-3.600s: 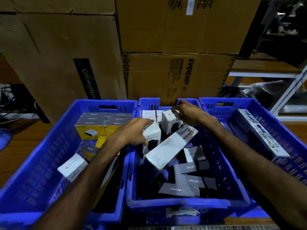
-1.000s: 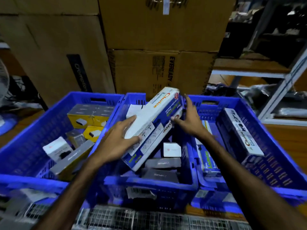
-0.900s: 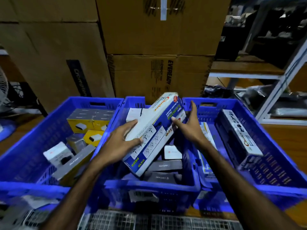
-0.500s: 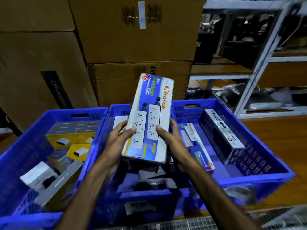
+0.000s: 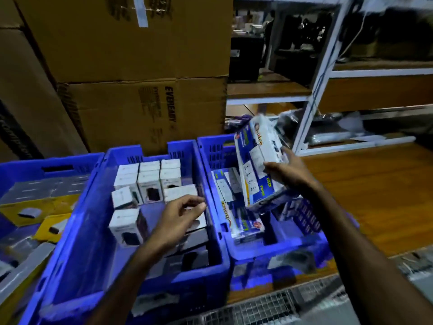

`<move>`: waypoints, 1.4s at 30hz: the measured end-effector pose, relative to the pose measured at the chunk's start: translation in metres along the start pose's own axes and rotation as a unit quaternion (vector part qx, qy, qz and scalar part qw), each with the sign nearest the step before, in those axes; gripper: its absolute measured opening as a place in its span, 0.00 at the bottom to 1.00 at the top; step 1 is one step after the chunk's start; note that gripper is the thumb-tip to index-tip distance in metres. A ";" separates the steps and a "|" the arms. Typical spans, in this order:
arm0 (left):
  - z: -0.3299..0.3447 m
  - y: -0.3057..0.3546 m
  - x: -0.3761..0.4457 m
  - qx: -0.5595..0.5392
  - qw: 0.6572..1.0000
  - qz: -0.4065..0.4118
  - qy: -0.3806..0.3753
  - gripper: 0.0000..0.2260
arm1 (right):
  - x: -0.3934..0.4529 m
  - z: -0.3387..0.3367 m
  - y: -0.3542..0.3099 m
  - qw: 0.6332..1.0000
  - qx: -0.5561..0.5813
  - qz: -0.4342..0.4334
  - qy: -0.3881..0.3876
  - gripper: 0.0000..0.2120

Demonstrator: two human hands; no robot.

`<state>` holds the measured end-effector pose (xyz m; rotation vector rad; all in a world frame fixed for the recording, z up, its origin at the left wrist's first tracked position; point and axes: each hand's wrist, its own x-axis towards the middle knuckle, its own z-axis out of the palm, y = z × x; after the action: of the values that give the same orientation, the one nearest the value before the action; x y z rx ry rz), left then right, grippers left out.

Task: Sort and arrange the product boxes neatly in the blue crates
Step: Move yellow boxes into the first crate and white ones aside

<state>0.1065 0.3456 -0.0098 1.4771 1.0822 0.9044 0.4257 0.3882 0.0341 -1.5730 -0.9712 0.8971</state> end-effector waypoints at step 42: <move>-0.111 -0.044 0.005 0.483 0.847 0.004 -0.221 0.20 | -0.049 0.179 -0.003 0.598 -0.586 -0.417 -0.354 0.12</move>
<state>-0.0032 0.3861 -0.0341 2.3508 1.2217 -0.0892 0.2435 0.4105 0.0069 -1.2881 -3.0011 0.0110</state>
